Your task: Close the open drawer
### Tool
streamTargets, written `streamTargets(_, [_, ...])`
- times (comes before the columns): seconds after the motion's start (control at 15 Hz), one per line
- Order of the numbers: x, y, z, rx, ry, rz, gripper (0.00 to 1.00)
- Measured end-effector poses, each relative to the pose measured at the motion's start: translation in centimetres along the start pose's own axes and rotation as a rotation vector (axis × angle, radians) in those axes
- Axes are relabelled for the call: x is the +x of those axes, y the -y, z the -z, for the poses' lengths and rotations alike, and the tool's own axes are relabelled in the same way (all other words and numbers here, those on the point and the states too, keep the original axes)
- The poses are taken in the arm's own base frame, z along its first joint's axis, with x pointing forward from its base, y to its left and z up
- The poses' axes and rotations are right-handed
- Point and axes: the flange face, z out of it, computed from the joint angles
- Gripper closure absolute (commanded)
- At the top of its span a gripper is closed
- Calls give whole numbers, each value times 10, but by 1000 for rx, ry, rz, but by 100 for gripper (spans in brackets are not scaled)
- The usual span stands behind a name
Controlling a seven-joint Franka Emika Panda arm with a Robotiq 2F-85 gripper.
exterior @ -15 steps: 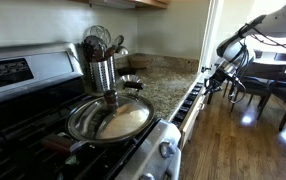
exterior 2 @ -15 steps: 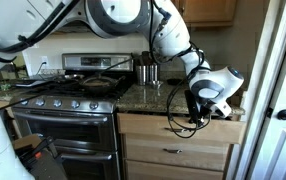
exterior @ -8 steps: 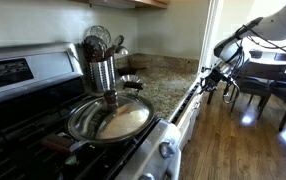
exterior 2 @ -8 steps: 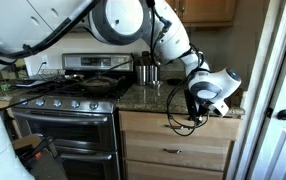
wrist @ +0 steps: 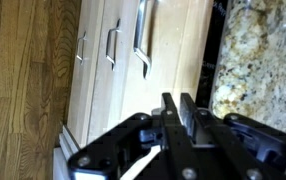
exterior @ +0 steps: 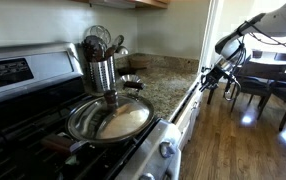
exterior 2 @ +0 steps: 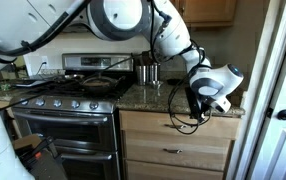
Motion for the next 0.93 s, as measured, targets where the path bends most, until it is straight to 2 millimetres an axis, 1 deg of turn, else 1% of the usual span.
streamTargets(0.13, [-6, 5, 28, 1, -12, 41, 42])
streamTargets(0.27, [-16, 10, 58, -4, -10, 71, 31])
streamTargets(0.4, [-32, 13, 85, -22, 11, 101, 18])
streamTargets(0.47, [-41, 14, 96, -38, 27, 117, 10])
streamTargets(0.6, [-62, 13, 113, -77, 62, 153, 0])
streamTargets(0.73, [-82, 12, 125, -117, 85, 191, 0])
streamTargets(0.8, [-92, 12, 128, -128, 95, 214, 4])
streamTargets(0.87, [-103, 13, 132, -129, 105, 241, 0])
streamTargets(0.93, [-112, 14, 135, -129, 112, 259, 0])
